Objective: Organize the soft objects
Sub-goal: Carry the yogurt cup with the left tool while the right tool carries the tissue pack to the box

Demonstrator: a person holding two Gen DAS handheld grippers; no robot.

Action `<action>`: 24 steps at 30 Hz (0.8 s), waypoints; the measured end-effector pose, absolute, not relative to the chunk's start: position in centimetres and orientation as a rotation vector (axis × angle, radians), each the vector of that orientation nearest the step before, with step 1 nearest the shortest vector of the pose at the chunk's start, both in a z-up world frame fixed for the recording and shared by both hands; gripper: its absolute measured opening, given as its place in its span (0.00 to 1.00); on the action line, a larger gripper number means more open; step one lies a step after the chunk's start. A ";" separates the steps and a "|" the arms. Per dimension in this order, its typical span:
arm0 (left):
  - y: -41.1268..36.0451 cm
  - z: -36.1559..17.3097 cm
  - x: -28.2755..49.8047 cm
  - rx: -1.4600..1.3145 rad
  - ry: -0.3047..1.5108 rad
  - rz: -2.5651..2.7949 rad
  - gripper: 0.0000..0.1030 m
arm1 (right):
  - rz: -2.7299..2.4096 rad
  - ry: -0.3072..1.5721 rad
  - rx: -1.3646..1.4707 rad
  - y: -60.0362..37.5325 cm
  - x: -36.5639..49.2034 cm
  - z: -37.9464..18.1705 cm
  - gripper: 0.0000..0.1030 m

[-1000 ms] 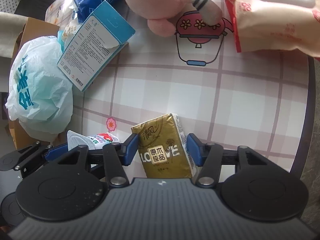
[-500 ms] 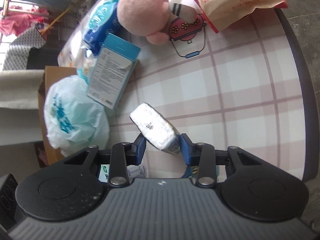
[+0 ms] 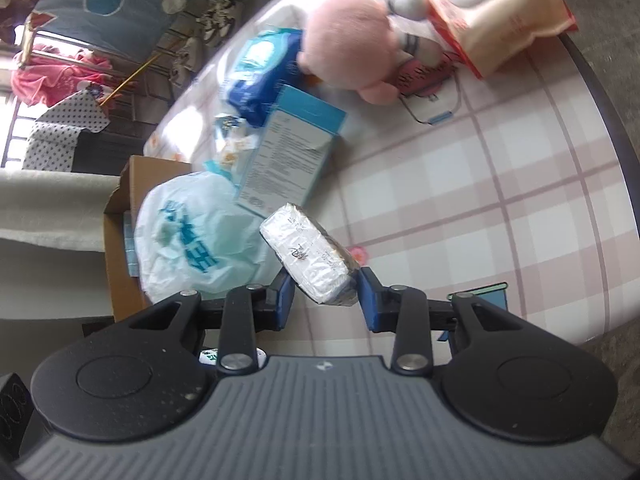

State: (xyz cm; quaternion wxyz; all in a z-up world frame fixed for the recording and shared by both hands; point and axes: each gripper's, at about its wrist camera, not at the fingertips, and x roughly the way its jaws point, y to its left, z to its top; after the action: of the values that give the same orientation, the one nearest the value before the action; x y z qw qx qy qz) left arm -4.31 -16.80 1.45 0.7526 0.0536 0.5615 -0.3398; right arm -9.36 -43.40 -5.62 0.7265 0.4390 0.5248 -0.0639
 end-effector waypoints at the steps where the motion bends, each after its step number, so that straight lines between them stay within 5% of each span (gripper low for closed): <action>1: -16.2 2.2 -4.0 0.106 1.214 -0.738 0.62 | -0.134 1.147 0.958 -43.1 -9.2 -4.7 0.32; 13: -3.1 10.0 2.8 -0.011 1.061 -0.511 0.62 | 0.199 0.987 0.904 -34.1 0.1 7.4 0.32; 24: 7.6 1.7 12.3 0.133 1.142 -0.278 0.62 | 0.488 1.120 0.867 -16.3 15.6 3.2 0.32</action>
State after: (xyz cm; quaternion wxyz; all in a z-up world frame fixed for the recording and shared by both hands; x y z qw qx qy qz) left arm 12.29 7.63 1.67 0.8303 0.0627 0.5381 -0.1310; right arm 15.56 -16.29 3.18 0.7323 0.3941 0.5092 0.2218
